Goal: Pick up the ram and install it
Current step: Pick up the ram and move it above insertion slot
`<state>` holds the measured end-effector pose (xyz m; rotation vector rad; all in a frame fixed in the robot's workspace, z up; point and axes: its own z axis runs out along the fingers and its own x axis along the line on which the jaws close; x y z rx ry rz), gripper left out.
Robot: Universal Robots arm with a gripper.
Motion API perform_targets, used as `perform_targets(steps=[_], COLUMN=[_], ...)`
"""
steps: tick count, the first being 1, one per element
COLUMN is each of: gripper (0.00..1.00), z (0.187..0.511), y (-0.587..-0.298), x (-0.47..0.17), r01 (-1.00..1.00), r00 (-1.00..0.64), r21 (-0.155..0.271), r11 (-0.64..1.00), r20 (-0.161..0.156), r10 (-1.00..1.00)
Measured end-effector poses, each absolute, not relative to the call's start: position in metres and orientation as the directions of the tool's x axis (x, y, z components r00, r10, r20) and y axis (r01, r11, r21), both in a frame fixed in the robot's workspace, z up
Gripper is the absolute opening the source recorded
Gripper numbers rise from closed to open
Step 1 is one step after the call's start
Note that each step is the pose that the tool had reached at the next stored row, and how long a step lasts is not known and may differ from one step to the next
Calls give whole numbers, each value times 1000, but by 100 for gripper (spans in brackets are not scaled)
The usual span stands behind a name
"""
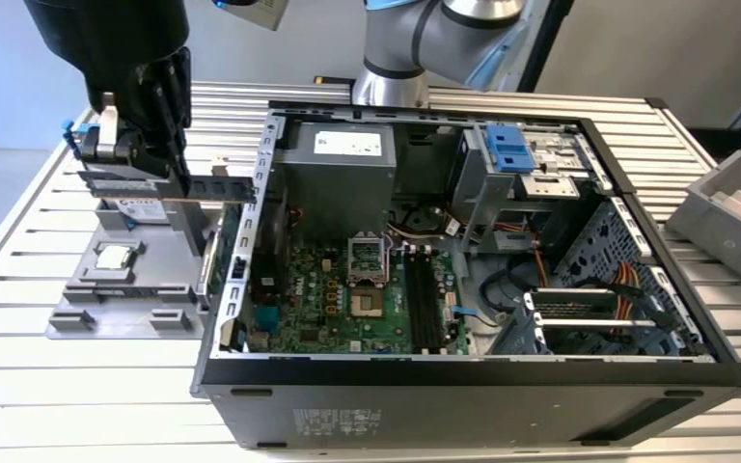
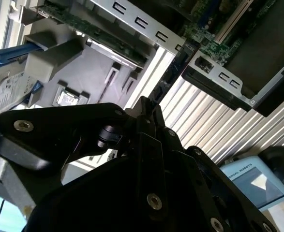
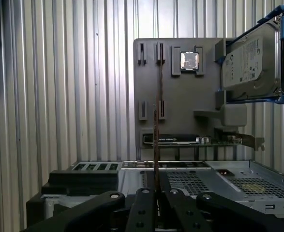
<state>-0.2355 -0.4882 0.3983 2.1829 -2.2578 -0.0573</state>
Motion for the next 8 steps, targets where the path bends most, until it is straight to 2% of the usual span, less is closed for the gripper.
perform_targets(steps=[8], gripper=[0], z=[398], y=[-488], x=[-228], r01=[-999], r00=[-34], r21=[27], r11=[33], r20=[-25], r10=[-999])
